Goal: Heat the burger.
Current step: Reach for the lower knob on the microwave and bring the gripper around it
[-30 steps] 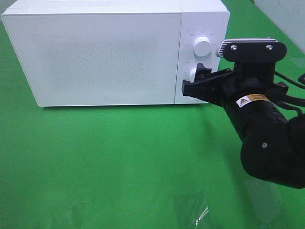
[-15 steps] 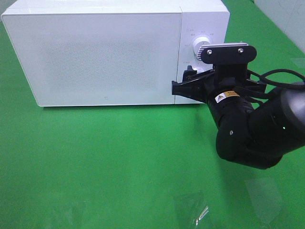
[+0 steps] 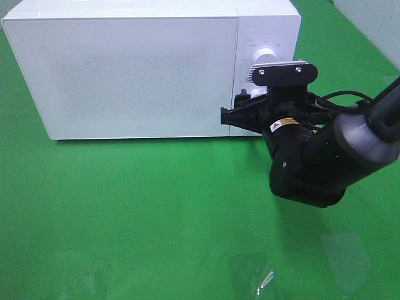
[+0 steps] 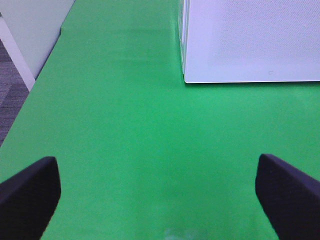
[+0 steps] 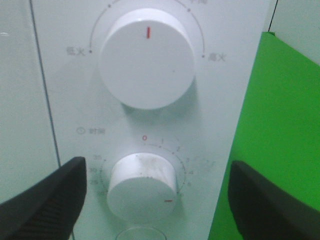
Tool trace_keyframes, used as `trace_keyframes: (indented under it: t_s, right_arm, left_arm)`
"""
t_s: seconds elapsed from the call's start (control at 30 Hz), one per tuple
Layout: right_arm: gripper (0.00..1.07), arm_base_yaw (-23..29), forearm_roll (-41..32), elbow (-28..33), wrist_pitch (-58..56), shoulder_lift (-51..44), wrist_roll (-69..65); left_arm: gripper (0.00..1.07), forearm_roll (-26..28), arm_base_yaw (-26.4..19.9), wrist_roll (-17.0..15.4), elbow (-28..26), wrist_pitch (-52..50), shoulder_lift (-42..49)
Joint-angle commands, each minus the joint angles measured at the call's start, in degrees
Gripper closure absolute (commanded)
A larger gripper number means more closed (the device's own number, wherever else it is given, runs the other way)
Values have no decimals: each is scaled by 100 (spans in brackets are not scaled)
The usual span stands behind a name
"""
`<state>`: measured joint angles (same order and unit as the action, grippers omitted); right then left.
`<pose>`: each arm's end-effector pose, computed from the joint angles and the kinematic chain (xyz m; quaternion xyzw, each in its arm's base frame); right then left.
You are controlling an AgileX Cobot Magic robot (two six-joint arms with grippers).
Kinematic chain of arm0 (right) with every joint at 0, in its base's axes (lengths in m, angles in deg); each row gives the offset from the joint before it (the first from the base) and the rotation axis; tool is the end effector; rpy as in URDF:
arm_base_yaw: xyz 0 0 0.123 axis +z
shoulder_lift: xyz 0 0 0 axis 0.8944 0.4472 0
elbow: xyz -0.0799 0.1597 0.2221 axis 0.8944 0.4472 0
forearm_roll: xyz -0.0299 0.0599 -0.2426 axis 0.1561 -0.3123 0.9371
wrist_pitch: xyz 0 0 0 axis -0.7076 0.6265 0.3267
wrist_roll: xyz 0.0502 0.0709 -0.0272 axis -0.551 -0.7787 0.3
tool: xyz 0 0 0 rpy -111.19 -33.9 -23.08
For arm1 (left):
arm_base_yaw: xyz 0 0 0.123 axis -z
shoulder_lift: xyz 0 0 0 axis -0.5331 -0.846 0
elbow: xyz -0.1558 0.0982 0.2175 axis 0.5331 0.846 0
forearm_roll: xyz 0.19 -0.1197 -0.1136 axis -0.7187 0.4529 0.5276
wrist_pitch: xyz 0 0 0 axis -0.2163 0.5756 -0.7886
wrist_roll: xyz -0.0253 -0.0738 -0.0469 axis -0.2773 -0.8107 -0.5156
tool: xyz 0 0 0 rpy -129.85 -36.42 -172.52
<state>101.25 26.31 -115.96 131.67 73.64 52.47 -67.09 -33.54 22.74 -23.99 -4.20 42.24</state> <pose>0.3091 0.1672 0.1232 -0.0123 0.7417 -0.0294 0.6700 -0.0058 -0.0016 0.2810 0.0045 0.8448 0.0055 0.5350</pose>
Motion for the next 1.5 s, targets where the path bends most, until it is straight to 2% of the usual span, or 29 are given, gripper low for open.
trace_keyframes:
  t_s: [0.03, 0.23, 0.63, 0.93, 1.0, 1.03, 1.07, 1.1, 1.13, 1.17, 1.2, 1.23, 1.27, 1.3, 1.33, 1.47, 1.5]
  right_arm:
    - [31, -74, 189, -126, 23, 57, -11]
    - [31, -120, 338, -355, -57, 258, 0]
    - [32, -189, 344, -395, -63, 418, -149]
    - [44, -183, 338, -395, 92, 395, -149]
    - [59, -183, 332, -395, 218, 372, -132]
    - [59, -183, 332, -395, 218, 372, -132]
    - [69, -183, 332, -395, 246, 372, -132]
    - [69, -183, 332, -395, 246, 372, -132]
    - [83, -183, 332, -395, 235, 372, -132]
    - [83, -183, 332, -395, 235, 372, -132]
    - [97, -183, 338, -395, 223, 372, -132]
    - [97, -183, 338, -395, 223, 372, -132]
    - [102, -183, 338, -395, 223, 372, -132]
    - [102, -183, 338, -395, 223, 372, -132]
    - [107, -183, 338, -395, 223, 372, -132]
    - [107, -183, 338, -395, 160, 372, -424]
    - [107, -183, 338, -395, 103, 372, -945]
  left_arm:
    - [9, 40, -6, 11, 46, -34, 115]
    - [9, 40, -6, 11, 46, -34, 109]
    - [9, 34, -6, 11, 46, -34, 109]
    - [9, 34, -6, 11, 46, -34, 109]
    - [9, 34, -6, 11, 46, -34, 109]
    - [9, 34, -6, 11, 46, -34, 109]
    - [9, 34, -6, 11, 46, -34, 109]
    - [9, 34, -6, 11, 46, -34, 109]
    - [9, 34, -6, 11, 46, -34, 109]
    - [9, 34, -6, 11, 46, -34, 109]
    - [9, 34, -6, 11, 46, -34, 109]
    - [9, 34, -6, 11, 46, -34, 109]
    - [9, 34, -6, 11, 46, -34, 109]
    - [9, 34, -6, 11, 46, -34, 109]
    - [9, 34, -6, 11, 46, -34, 109]
    - [9, 34, -6, 11, 46, -34, 109]
    - [9, 34, -6, 11, 46, -34, 109]
